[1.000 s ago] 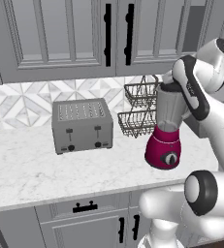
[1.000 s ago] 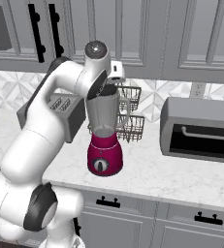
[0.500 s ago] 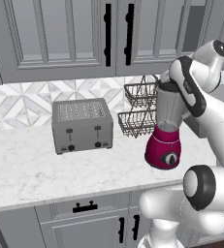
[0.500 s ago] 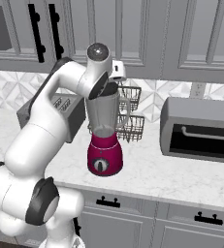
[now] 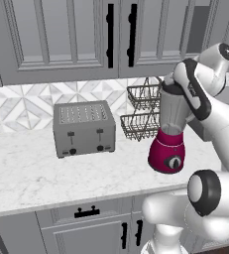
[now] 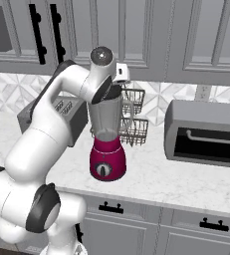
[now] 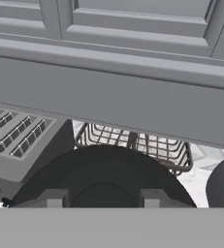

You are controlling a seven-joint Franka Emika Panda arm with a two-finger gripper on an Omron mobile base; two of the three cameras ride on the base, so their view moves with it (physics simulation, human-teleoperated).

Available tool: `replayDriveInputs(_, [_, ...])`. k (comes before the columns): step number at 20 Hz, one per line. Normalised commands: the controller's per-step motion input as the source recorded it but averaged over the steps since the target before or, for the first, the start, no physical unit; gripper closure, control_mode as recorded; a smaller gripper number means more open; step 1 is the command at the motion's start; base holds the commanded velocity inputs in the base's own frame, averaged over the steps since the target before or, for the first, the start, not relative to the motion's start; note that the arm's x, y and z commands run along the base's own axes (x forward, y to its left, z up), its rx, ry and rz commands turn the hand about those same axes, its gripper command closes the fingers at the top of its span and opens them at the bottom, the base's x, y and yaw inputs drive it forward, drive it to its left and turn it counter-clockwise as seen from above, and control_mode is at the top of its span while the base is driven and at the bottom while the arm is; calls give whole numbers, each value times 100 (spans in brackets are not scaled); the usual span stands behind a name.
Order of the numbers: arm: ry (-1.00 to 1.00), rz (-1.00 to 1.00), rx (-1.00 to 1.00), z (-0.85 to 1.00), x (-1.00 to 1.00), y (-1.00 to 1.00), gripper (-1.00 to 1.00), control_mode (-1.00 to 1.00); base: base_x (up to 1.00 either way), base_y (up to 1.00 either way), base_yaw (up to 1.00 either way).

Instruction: Close the lid blender by securely placing the lid on top.

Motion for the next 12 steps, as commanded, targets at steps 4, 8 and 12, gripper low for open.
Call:
replayDriveInputs(4, [5,0,0,4,-29,-2,100,-100,0,0,0])
replayDriveInputs(8, [9,-1,0,15,-21,0,100,-100,0,0,0])
replayDriveInputs(12, [8,0,0,25,-5,0,100,-100,0,0,0])
